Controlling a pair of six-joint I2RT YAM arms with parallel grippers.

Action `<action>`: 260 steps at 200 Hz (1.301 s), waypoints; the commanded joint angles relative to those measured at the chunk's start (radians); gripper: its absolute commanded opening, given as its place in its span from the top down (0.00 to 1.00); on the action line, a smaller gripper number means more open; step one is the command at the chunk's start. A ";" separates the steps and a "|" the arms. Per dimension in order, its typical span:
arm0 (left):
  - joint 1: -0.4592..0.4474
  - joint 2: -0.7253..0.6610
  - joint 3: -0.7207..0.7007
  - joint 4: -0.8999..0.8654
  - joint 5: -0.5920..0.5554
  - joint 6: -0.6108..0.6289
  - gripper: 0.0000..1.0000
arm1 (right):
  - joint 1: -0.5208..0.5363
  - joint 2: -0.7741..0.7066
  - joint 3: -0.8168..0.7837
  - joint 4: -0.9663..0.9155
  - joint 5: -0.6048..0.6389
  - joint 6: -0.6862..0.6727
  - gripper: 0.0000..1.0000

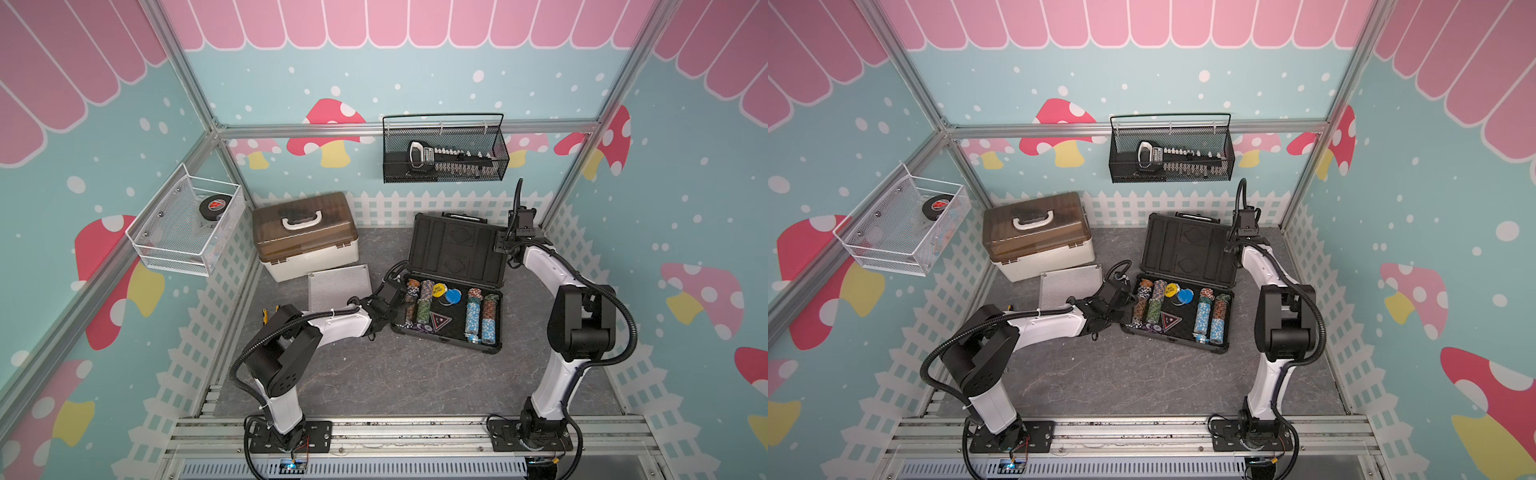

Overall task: Close the poker set cases
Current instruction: Close the lid of the poker set case.

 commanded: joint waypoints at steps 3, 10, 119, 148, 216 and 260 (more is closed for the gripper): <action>0.057 0.045 -0.060 -0.208 -0.142 -0.046 1.00 | 0.005 0.034 0.030 -0.003 -0.013 -0.001 0.42; 0.056 0.044 -0.060 -0.209 -0.143 -0.046 1.00 | 0.004 0.040 0.031 -0.003 -0.014 0.000 0.43; 0.059 0.041 -0.065 -0.213 -0.148 -0.048 1.00 | 0.005 0.097 0.077 0.011 -0.023 -0.026 0.69; 0.059 0.041 -0.067 -0.212 -0.149 -0.047 1.00 | 0.005 0.100 0.075 0.008 -0.028 -0.030 0.85; 0.059 0.050 -0.062 -0.203 -0.142 -0.051 1.00 | 0.005 0.040 -0.006 0.050 -0.044 -0.056 1.00; 0.058 0.056 -0.057 -0.201 -0.137 -0.051 1.00 | 0.005 -0.055 -0.141 0.163 -0.080 -0.076 1.00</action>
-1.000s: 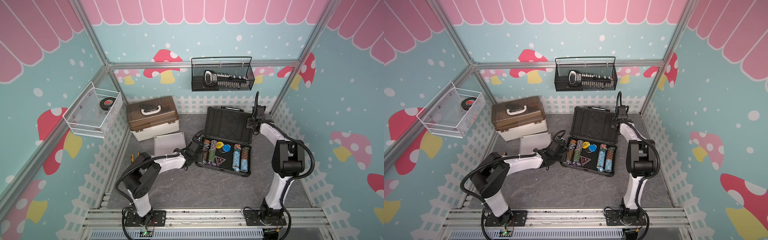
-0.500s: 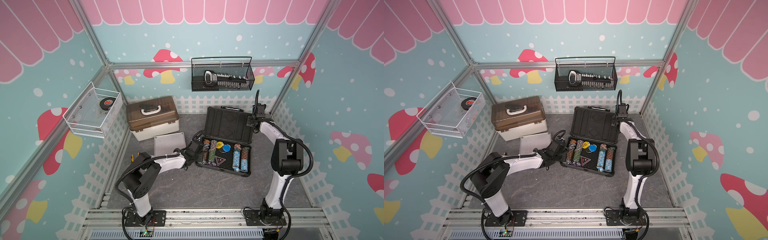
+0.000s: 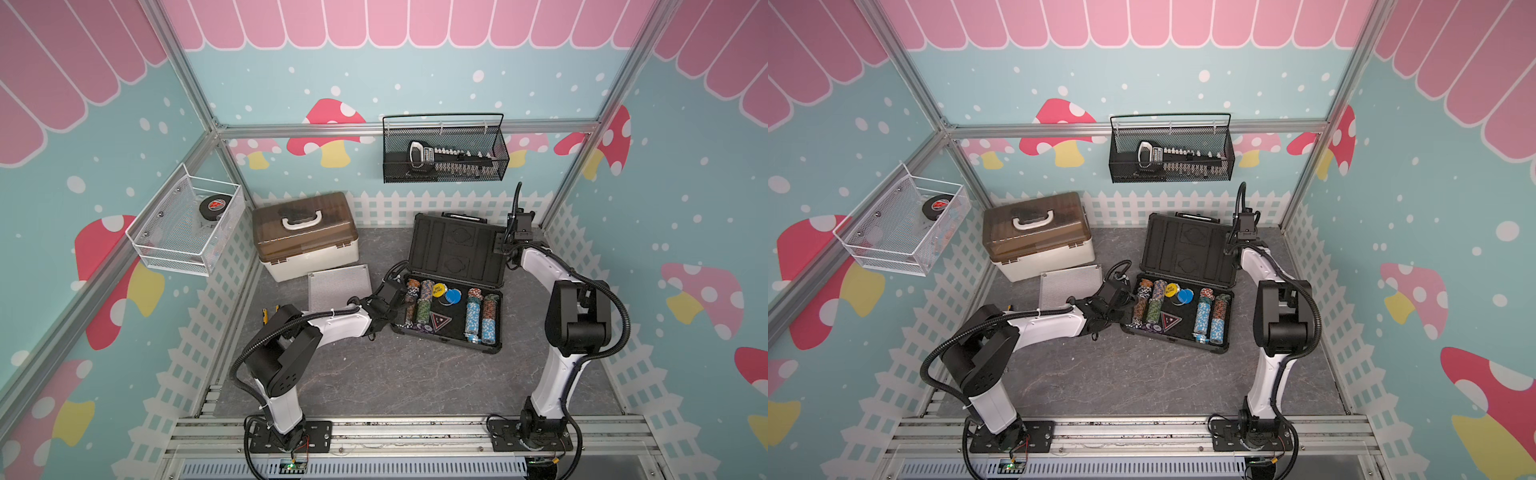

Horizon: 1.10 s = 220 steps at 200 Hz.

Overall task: Close the poker set cases
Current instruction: Close the lid of the poker set case.

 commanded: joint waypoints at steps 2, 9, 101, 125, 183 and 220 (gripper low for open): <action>0.059 0.056 -0.057 -0.201 -0.137 -0.050 1.00 | 0.014 -0.069 -0.082 0.033 -0.038 -0.050 1.00; 0.058 0.056 -0.056 -0.201 -0.137 -0.050 1.00 | 0.013 -0.080 -0.099 0.044 -0.040 -0.053 1.00; 0.059 0.056 -0.045 -0.191 -0.134 -0.052 1.00 | 0.014 -0.271 -0.399 0.261 -0.149 -0.121 1.00; 0.059 0.056 -0.038 -0.189 -0.108 -0.050 1.00 | 0.014 -0.345 -0.501 0.331 -0.181 -0.136 1.00; 0.059 0.060 -0.024 -0.184 -0.099 -0.052 1.00 | 0.027 -0.512 -0.695 0.399 -0.172 -0.144 1.00; 0.059 0.052 -0.016 -0.185 -0.086 -0.050 0.99 | 0.050 -0.574 -0.755 0.395 -0.131 -0.147 1.00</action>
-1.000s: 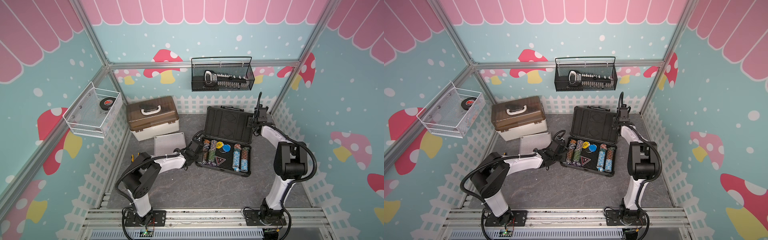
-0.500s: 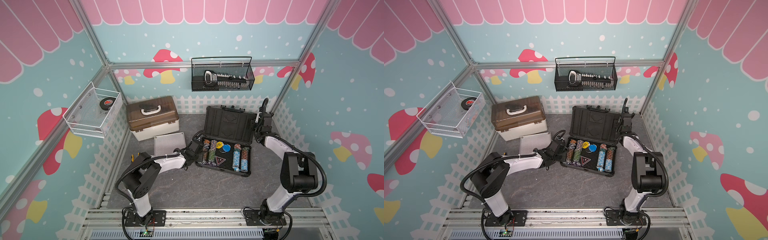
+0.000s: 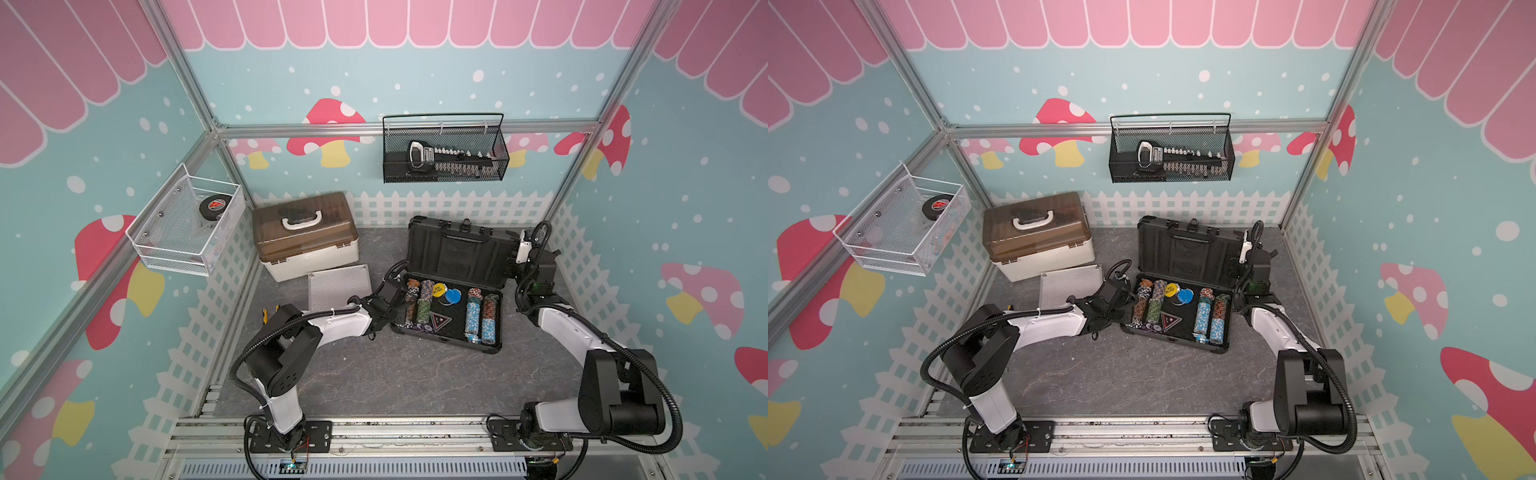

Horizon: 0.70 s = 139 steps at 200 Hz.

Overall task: Close the poker set cases
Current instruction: Close the lid of the poker set case.

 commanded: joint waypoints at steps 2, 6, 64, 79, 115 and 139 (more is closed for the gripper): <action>0.057 0.049 -0.028 -0.168 -0.089 -0.047 0.99 | 0.037 -0.024 -0.072 -0.131 -0.013 -0.057 1.00; 0.057 0.045 -0.029 -0.167 -0.090 -0.048 0.98 | 0.042 -0.030 -0.081 -0.128 -0.006 -0.058 1.00; 0.056 -0.007 -0.027 -0.169 -0.094 -0.045 0.86 | 0.077 -0.088 -0.150 -0.110 0.050 -0.052 1.00; 0.054 -0.029 -0.032 -0.169 -0.099 -0.045 0.84 | 0.085 -0.103 -0.167 -0.107 0.058 -0.051 1.00; 0.042 -0.083 -0.037 -0.185 -0.115 -0.047 0.79 | 0.097 -0.153 -0.211 -0.106 0.085 -0.037 1.00; 0.031 -0.125 -0.043 -0.195 -0.127 -0.050 0.73 | 0.104 -0.187 -0.244 -0.100 0.095 -0.028 1.00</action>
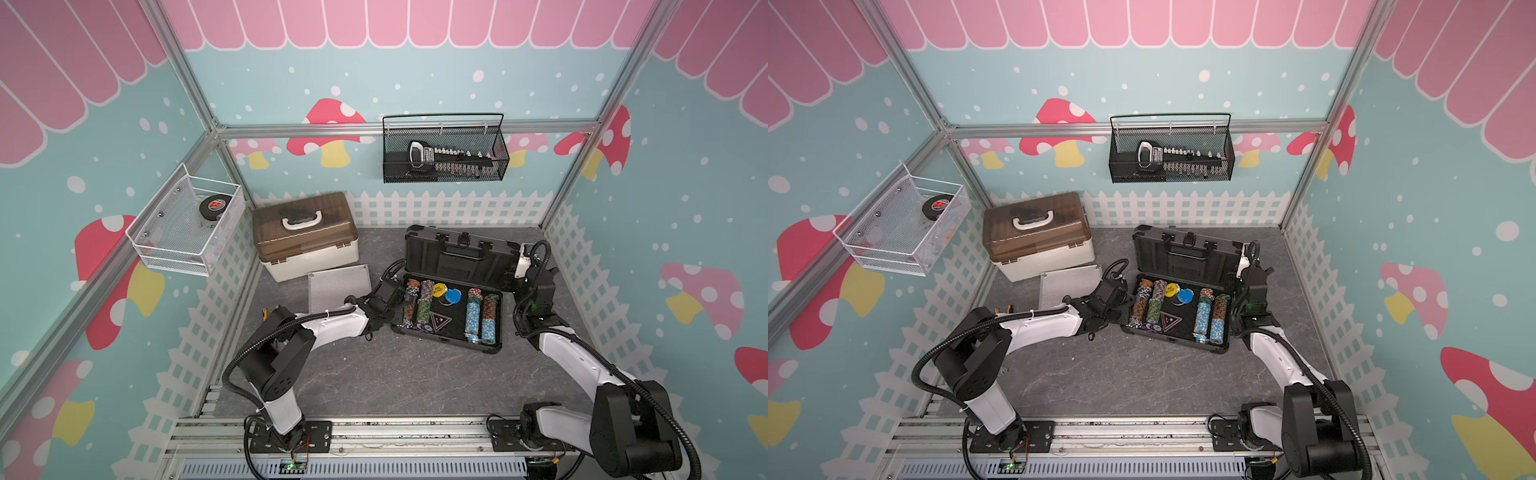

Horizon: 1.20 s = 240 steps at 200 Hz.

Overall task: Close the poker set cases
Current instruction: Close the lid of the poker set case.

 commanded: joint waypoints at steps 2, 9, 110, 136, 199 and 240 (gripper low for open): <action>0.023 -0.066 -0.027 -0.130 -0.133 -0.027 0.72 | 0.029 -0.010 -0.066 -0.153 -0.015 -0.032 1.00; 0.019 -0.079 -0.030 -0.133 -0.132 -0.028 0.71 | 0.031 -0.019 -0.073 -0.154 -0.012 -0.031 1.00; -0.191 -0.225 -0.130 -0.145 -0.087 -0.009 0.67 | 0.053 -0.113 -0.124 -0.208 0.019 -0.040 1.00; -0.263 -0.154 -0.114 -0.112 -0.048 0.012 0.67 | 0.056 -0.128 -0.131 -0.214 0.024 -0.039 1.00; -0.375 0.068 0.036 -0.084 -0.025 0.089 0.66 | 0.063 -0.139 -0.135 -0.225 0.031 -0.041 1.00; -0.375 0.144 0.111 -0.068 -0.046 0.091 0.68 | 0.071 -0.149 -0.138 -0.229 0.038 -0.040 1.00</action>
